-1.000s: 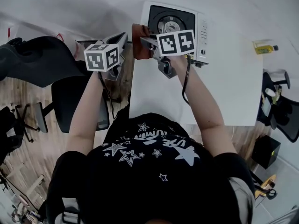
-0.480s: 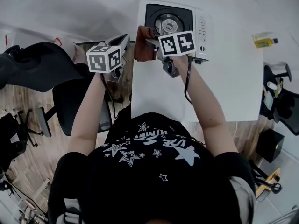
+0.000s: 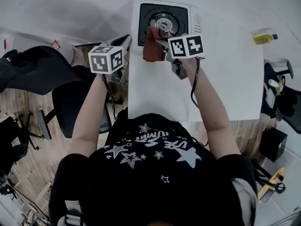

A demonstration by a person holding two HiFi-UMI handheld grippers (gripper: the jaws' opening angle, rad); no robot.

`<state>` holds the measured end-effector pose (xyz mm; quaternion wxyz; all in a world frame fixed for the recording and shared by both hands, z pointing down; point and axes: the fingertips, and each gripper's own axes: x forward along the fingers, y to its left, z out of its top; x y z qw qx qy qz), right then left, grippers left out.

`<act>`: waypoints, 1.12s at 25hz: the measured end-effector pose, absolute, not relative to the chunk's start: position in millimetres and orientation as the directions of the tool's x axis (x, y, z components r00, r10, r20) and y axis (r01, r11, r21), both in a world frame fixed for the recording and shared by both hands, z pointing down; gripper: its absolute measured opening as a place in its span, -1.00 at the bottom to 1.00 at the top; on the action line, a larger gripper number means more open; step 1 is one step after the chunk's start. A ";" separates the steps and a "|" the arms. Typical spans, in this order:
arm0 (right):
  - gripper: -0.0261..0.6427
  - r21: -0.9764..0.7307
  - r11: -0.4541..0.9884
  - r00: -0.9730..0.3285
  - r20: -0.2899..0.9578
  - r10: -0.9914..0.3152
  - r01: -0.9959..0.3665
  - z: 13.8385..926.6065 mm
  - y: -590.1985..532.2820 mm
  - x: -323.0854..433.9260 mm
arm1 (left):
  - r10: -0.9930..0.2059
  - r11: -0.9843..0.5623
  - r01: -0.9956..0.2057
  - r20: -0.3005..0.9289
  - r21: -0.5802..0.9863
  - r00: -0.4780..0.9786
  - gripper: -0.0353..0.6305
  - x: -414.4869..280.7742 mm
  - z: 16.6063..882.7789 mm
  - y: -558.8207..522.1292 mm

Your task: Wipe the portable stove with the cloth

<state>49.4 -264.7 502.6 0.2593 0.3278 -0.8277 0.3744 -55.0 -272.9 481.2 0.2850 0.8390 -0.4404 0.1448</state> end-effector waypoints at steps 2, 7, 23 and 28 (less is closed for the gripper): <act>-0.73 -0.455 0.492 -0.648 0.673 -0.356 -0.743 502.5 -263.7 61.4 | -0.655 -0.452 -0.821 0.494 0.350 0.572 -0.87 -48.9 480.9 -272.5; -0.73 -0.447 0.470 -0.630 0.680 -0.374 -0.761 502.0 -262.2 89.2 | -0.651 -0.458 -0.817 0.494 0.350 0.577 -0.87 -33.3 479.8 -270.2; -0.73 -0.441 0.399 -0.590 0.682 -0.433 -0.804 504.9 -259.2 173.9 | -0.636 -0.481 -0.807 0.498 0.341 0.590 -0.87 17.1 479.9 -265.2; -0.73 -0.454 0.377 -0.588 0.678 -0.442 -0.807 503.3 -257.4 195.9 | -0.625 -0.495 -0.801 0.501 0.338 0.598 -0.87 32.8 478.2 -263.5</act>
